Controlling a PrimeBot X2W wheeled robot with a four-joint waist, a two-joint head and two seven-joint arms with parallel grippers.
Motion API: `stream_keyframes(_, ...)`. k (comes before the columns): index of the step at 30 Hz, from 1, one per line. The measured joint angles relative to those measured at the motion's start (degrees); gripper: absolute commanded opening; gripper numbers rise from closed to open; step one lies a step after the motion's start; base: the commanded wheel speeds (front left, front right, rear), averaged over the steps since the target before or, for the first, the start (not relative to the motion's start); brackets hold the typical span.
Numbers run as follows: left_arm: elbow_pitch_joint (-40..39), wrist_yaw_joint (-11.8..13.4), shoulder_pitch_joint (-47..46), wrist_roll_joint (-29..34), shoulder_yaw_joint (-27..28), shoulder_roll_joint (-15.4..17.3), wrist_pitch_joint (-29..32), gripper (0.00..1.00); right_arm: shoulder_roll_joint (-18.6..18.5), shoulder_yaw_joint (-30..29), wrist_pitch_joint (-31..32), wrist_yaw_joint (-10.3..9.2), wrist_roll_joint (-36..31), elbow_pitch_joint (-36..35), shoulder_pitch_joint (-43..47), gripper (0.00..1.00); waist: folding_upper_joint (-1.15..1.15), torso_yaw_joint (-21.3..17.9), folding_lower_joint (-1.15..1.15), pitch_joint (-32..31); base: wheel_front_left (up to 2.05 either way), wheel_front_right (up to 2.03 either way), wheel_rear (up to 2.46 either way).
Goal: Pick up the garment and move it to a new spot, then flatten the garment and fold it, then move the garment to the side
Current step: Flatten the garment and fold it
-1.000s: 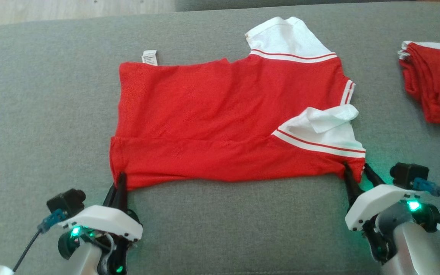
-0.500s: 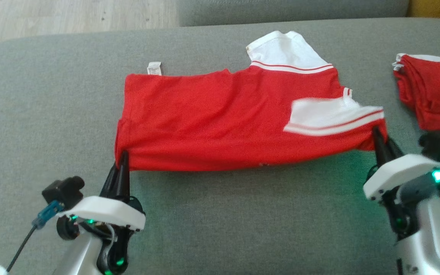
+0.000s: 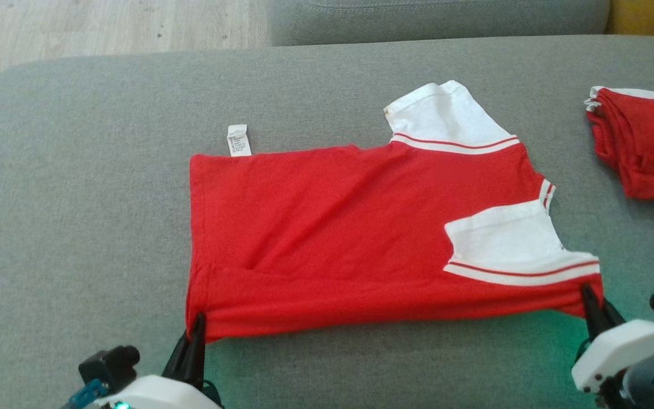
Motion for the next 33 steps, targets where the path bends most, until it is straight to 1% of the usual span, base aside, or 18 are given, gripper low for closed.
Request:
stream_keyframes(3,0.4,0.0,-0.1,-0.4,-0.1,-0.3,0.0,0.00,0.0,0.0,-0.3,0.00,1.0,1.2,0.7,0.00,0.00,-0.1,0.00,0.0,0.00,0.00,0.00)
stream_keyframes(4,0.6,0.0,-0.1,-0.4,-0.1,-0.3,0.0,0.16,0.0,0.0,-0.7,0.00,1.0,1.7,0.9,0.00,0.00,-0.2,0.00,-0.1,0.00,0.00,0.00)
stream_keyframes(5,1.0,0.0,-0.1,-0.4,-0.1,-0.3,0.0,0.38,0.0,0.1,-1.2,0.00,1.0,2.0,1.1,0.09,0.00,-0.3,0.00,-0.2,0.00,0.00,0.00)
stream_keyframes(6,1.3,0.0,-0.1,-0.4,-0.2,-0.3,0.0,0.74,0.0,0.1,-1.7,0.00,1.1,2.4,1.4,0.27,0.00,-0.4,0.00,-0.3,0.00,0.00,0.00)
stream_keyframes(7,1.5,0.0,-0.1,-0.4,-0.2,-0.2,0.0,1.00,0.0,0.2,-2.1,0.00,1.2,2.9,1.7,0.59,0.00,-0.6,0.00,-0.3,0.00,0.00,0.00)
stream_keyframes(8,1.6,0.1,-0.1,-0.4,-0.2,-0.2,-0.1,1.00,0.0,0.3,-2.4,0.00,1.3,3.3,2.0,0.96,0.00,-0.7,0.00,-0.4,0.00,0.00,0.00)
stream_keyframes(9,1.7,0.3,-0.1,-0.3,-0.1,-0.1,-0.1,1.00,0.1,0.3,-2.8,0.00,1.4,3.6,2.1,1.00,0.00,-0.8,0.00,-0.5,0.00,0.00,0.00)
stream_keyframes(14,1.3,0.5,-0.5,1.5,0.0,1.6,-0.6,1.00,0.1,0.0,-4.4,0.00,1.5,3.8,2.8,1.00,0.00,-1.4,0.00,-0.7,0.00,0.00,0.00)
stream_keyframes(18,-0.5,0.9,-3.7,3.0,0.4,4.2,0.0,1.00,0.1,-0.2,-5.2,0.00,1.2,2.1,2.5,1.00,0.00,-1.9,0.00,-0.6,0.00,0.00,0.00)
stream_keyframes(19,-1.5,1.0,-6.8,3.8,0.7,5.8,1.2,1.00,0.1,-0.2,-5.3,0.00,0.6,1.2,2.1,1.00,0.00,-2.1,0.01,-0.4,0.00,0.00,0.00)
stream_keyframes(20,-1.5,1.0,-6.8,3.8,0.7,5.8,1.2,1.00,0.1,-0.2,-5.3,0.00,0.6,1.2,2.1,1.00,0.00,-2.1,0.01,-0.4,0.00,0.00,0.00)
stream_keyframes(25,-3.1,0.8,-16.5,5.3,2.1,9.6,5.5,1.00,0.0,0.5,-5.3,0.00,-0.7,-1.2,-1.9,1.00,0.00,-2.6,0.01,0.8,0.00,0.00,0.00)
stream_keyframes(27,-2.6,0.2,-20.3,5.9,2.1,11.1,7.5,1.00,0.0,1.6,-5.3,0.00,-1.2,-2.1,-3.8,1.00,0.00,-3.0,0.01,1.5,0.00,0.00,0.00)
stream_keyframes(31,0.9,-0.7,-27.5,6.2,2.0,13.3,13.0,1.00,0.0,4.2,-5.3,0.00,-1.6,-3.1,-7.7,1.00,0.00,-4.0,0.01,3.6,0.00,0.00,0.00)
stream_keyframes(33,3.6,-1.6,-30.5,6.1,1.8,14.1,16.0,1.00,0.0,5.5,-5.3,0.00,-1.6,-3.4,-9.7,1.00,0.00,-4.6,0.01,4.8,0.00,0.00,0.00)
